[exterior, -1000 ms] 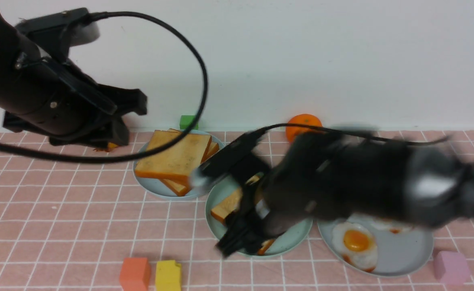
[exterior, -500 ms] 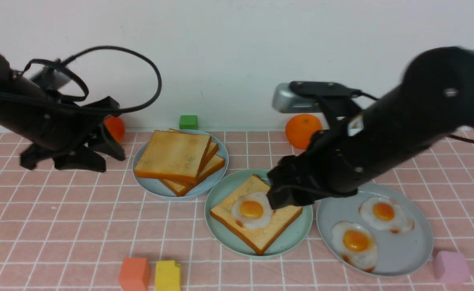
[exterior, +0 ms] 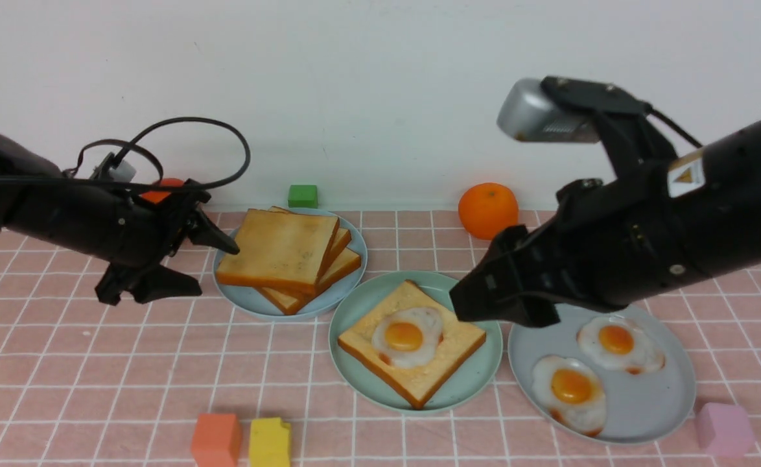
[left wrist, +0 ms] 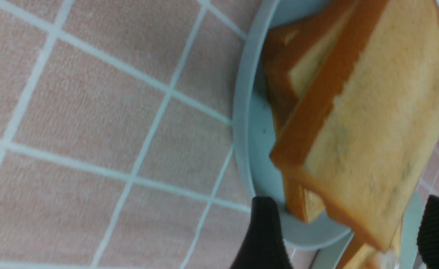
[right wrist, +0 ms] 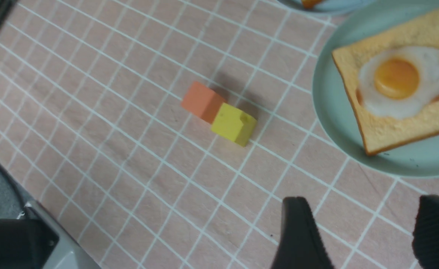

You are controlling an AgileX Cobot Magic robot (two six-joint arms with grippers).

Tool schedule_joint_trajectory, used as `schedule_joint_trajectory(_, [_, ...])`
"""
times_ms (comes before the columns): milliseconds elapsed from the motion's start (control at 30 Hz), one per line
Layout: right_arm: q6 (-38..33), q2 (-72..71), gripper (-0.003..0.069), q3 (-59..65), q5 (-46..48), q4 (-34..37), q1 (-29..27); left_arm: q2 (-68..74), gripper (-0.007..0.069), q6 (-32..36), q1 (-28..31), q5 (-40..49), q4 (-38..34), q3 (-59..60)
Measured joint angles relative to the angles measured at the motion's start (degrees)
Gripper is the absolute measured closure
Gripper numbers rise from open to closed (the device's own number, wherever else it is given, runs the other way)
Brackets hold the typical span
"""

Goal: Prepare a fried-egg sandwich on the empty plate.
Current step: Use the left arm to grab a slice of bread

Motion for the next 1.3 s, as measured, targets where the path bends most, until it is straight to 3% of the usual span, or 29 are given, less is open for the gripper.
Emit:
schedule_joint_trajectory(400, [-0.20,-0.78,0.0227,0.00,0.42,0.93,0.00,3.95,0.0144,1.43,0.00,-2.85,-7.03,0.00])
schedule_joint_trajectory(633, [-0.20,-0.78,0.0227,0.00,0.42,1.42,0.00,5.54,0.0297,6.54,0.00,-3.25,-11.97,0.00])
schedule_joint_trajectory(900, [-0.20,-0.78,0.0227,0.07,0.42,2.14,0.00,5.65,0.0501,7.51,0.01,-3.40,-12.50,0.00])
schedule_joint_trajectory(1300, [-0.20,-1.44,0.0227,0.07,0.42,2.20,0.00,2.11,0.0505,10.06,0.01,-3.10,-11.56,0.00])
